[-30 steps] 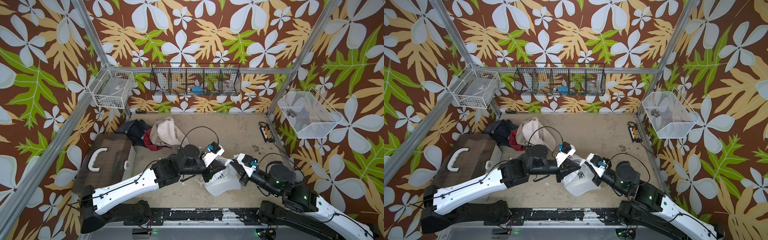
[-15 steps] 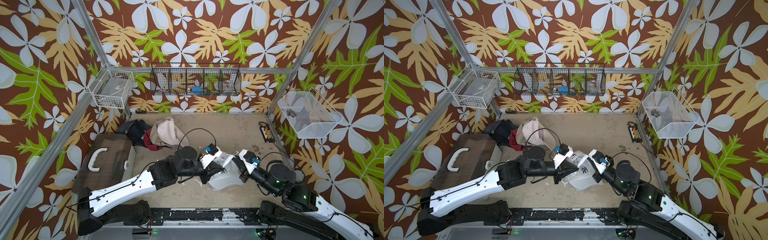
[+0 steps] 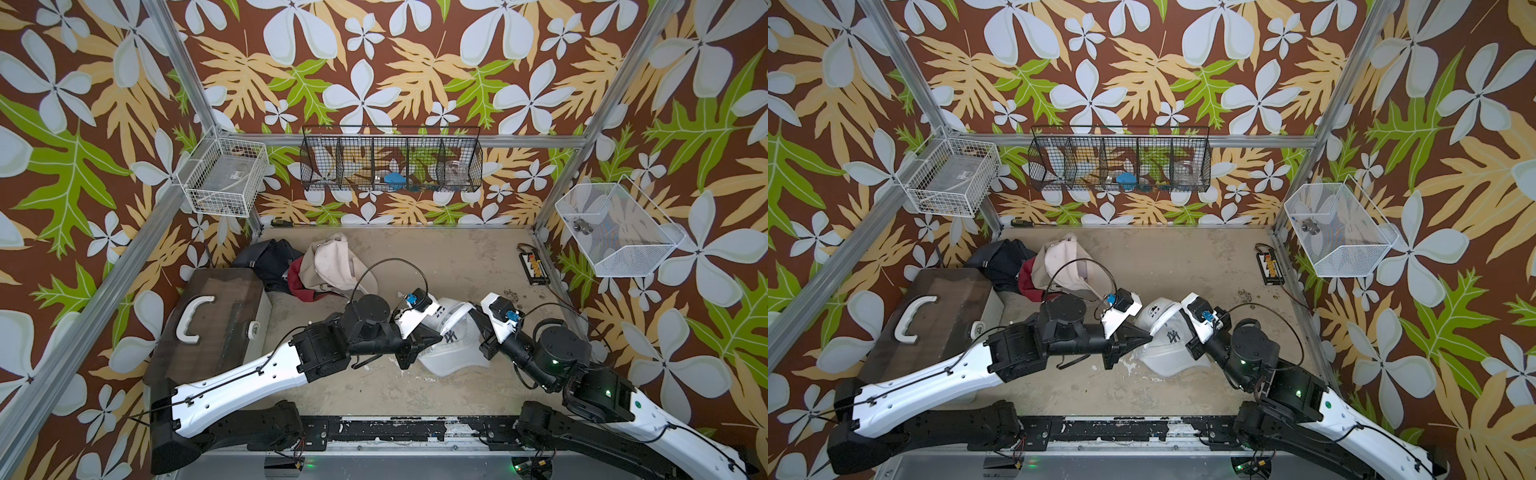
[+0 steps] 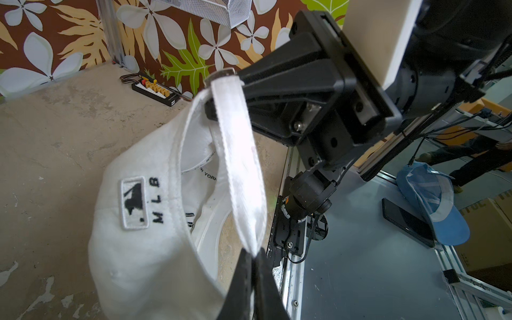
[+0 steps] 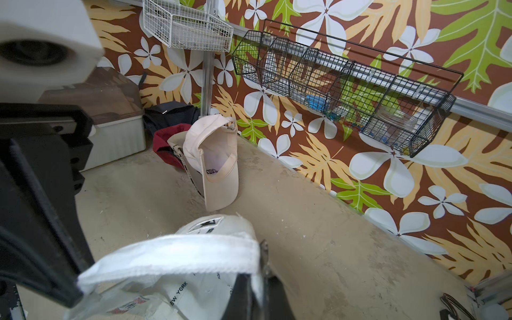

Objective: Open the adjustable buckle of the baseball cap
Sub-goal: Pull the adjustable strap on the baseball cap, then place the baseball cap at the center of the board.

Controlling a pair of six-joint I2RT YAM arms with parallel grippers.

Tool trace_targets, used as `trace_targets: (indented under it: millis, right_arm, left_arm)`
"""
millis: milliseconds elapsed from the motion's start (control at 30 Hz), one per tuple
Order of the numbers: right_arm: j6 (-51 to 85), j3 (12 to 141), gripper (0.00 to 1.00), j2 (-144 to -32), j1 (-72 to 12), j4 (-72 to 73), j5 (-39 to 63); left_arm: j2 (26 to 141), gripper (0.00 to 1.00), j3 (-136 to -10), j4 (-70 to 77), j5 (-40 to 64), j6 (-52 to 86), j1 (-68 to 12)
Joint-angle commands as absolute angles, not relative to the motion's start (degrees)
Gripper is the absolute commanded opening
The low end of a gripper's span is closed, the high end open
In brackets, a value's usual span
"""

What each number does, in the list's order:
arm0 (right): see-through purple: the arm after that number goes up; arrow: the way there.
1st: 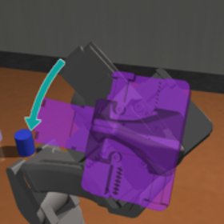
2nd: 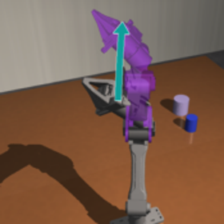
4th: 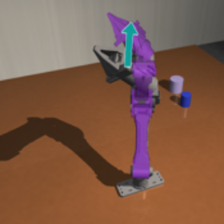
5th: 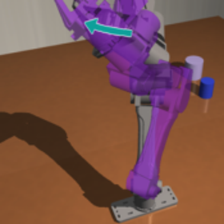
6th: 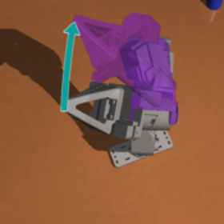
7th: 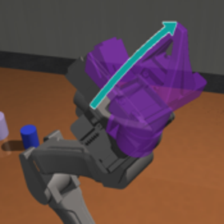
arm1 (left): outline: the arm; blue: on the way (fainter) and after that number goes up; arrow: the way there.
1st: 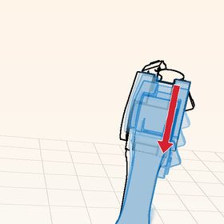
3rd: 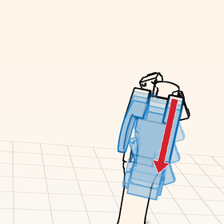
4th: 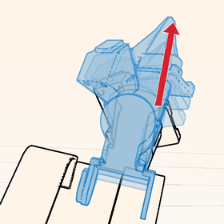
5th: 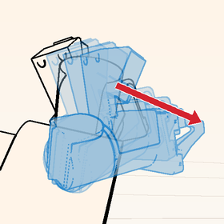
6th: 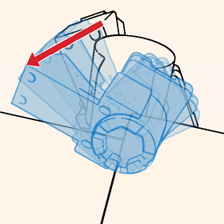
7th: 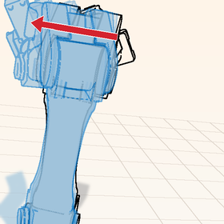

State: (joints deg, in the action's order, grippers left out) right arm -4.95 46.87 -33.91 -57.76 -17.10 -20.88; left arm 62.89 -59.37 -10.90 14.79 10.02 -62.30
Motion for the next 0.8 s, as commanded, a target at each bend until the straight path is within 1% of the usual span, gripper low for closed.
trace_targets:
  millis: [0, 167, 333, 433, 567, 767]
  right_arm:
    - [-5.4, 47.2, 0.00, -34.4, -57.5, -14.6, -24.4]
    - [-5.9, 47.7, 0.00, -36.4, -53.5, -14.9, -22.7]
    - [-5.5, 47.7, 0.00, -38.4, -44.8, -14.0, -15.4]
    - [-5.3, 47.9, 0.00, -39.4, -41.7, -13.8, -13.6]
    - [-4.9, 48.4, 0.00, -40.4, -40.8, -13.2, -13.0]
    - [-4.6, 49.3, 0.00, -42.2, -40.5, -12.9, -13.1]
  left_arm:
    - [61.9, 0.00, -59.0, -11.5, 13.5, 8.6, -62.4]
    - [59.6, 0.00, -57.7, -12.5, 11.7, 8.3, -62.3]
    - [57.1, 0.00, -56.7, -13.6, 9.0, 7.4, -61.8]
    - [55.7, 0.00, -55.5, -12.4, 9.7, 7.9, -59.5]
    - [55.2, 0.00, -54.2, -9.7, 10.0, 8.8, -56.9]
    - [56.1, 0.00, -54.2, -6.6, 6.4, 9.1, -55.7]
